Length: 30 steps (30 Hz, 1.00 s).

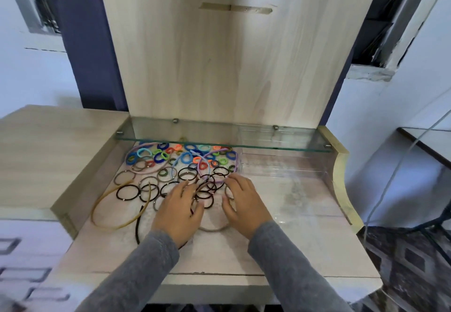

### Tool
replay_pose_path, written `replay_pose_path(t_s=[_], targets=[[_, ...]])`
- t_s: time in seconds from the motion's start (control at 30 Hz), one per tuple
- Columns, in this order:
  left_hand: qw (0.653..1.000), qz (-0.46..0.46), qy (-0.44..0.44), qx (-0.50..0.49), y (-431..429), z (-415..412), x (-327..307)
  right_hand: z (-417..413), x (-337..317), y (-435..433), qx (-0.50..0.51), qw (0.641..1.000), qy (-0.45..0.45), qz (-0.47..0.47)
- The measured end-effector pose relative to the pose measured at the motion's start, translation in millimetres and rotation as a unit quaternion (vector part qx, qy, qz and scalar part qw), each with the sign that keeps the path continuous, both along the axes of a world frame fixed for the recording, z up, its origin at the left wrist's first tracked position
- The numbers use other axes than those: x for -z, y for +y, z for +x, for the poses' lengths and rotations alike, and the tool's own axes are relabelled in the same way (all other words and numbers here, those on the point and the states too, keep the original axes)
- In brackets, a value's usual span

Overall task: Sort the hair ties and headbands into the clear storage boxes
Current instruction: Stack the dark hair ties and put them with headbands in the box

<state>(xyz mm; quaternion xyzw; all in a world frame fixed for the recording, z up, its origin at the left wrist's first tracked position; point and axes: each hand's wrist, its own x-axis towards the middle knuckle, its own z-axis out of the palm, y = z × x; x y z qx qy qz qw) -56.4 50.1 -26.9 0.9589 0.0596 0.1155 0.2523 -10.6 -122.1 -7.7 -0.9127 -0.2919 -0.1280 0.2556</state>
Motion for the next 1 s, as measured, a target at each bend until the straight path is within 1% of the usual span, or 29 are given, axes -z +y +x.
replay_pose_path(t_s=[0.07, 0.17, 0.23, 0.33, 0.43, 0.57, 0.6, 0.77, 1.0], targets=[[1.0, 0.014, 0.015, -0.013, 10.6, -9.9, 5.2, -6.6, 5.6, 14.0, -0.032, 0.999, 0.024, -0.022], [0.998, 0.054, 0.031, -0.005, 18.1, -22.4, 10.9, -14.5, 13.6, 25.0, -0.058, 0.997, 0.042, -0.042], [0.998, 0.061, 0.023, -0.001, 20.5, -28.8, 12.1, -18.5, 18.3, 27.1, -0.067, 0.996, 0.043, -0.046], [0.999, 0.038, -0.01, 0.004, 25.0, -38.1, 13.5, -22.1, 24.2, 27.2, -0.069, 0.995, 0.042, -0.057], [0.998, 0.037, -0.05, 0.015, 33.0, -45.1, 18.0, -24.1, 26.7, 27.5, -0.082, 0.994, 0.035, -0.066], [0.985, 0.052, -0.147, 0.07, 37.3, -55.7, 9.4, -27.9, 27.6, 26.5, -0.105, 0.99, 0.03, -0.085], [0.984, 0.061, -0.147, 0.086, 38.2, -58.8, 6.5, -28.8, 28.5, 26.5, -0.107, 0.99, 0.027, -0.087], [0.98, 0.114, -0.05, 0.157, 49.3, -67.6, 6.7, -28.5, 33.1, 24.0, -0.098, 0.992, 0.007, -0.083], [0.972, 0.133, -0.017, 0.193, 58.0, -74.0, 5.7, -26.5, 29.3, 20.7, -0.108, 0.991, -0.004, -0.085]])
